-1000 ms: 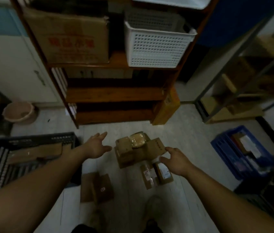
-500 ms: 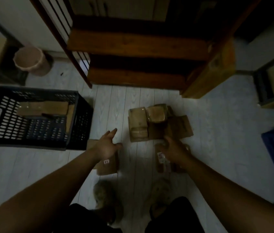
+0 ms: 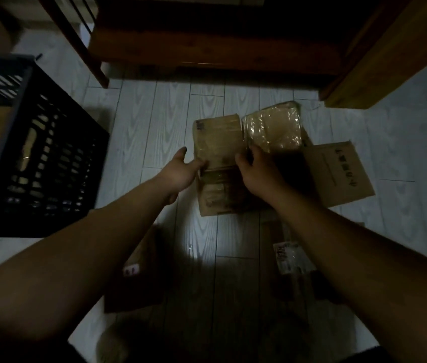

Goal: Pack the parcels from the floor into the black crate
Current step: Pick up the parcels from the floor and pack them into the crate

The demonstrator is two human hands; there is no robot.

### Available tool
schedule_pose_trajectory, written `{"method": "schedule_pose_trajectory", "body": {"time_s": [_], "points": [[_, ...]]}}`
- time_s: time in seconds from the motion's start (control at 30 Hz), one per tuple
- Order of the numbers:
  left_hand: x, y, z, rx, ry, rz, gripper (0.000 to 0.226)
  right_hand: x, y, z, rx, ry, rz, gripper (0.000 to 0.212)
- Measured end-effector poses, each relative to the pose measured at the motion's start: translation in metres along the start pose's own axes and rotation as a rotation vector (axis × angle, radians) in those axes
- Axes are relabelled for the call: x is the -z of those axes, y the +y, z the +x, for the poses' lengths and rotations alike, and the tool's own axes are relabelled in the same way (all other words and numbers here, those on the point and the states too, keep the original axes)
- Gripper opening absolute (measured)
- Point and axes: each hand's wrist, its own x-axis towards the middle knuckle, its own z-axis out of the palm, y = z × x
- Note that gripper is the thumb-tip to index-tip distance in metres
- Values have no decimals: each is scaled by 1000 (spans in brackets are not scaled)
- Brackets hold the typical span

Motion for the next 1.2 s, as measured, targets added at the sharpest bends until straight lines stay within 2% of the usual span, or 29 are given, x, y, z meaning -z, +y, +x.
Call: {"method": "schedule_pose_trajectory", "body": {"time_s": [0.1,0.23,0.37,0.53,0.7,0.87,1.0,1.1,1.2], "points": [[-15,-4,26,2,-13,-140,70,-15,18,26,43,51,-25,46],[-30,-5,30,-40,-86,-175,46,-13,25,43,78,80,-102,35],[-33,-4,19,-54,-103,-226,47,-12,22,33,42,68,-101,24],[-18,13,-37,-32,-98,-240,52,1,-13,-17,-67,24,-103,32],[31,69,-132,-9,-54,-271,49,51,-109,-96,-78,-28,103,43],[95,156,-244,-79,-33,-228,51,118,-228,-182,-32,21,186,42],[156,216,-336,-140,-12,-185,77,161,-319,-253,-33,37,223,39],[199,254,-393,-212,-37,-249,66,186,-378,-304,11,60,298,42],[235,284,-440,-304,-65,-272,62,204,-425,-346,65,69,383,55]]}}
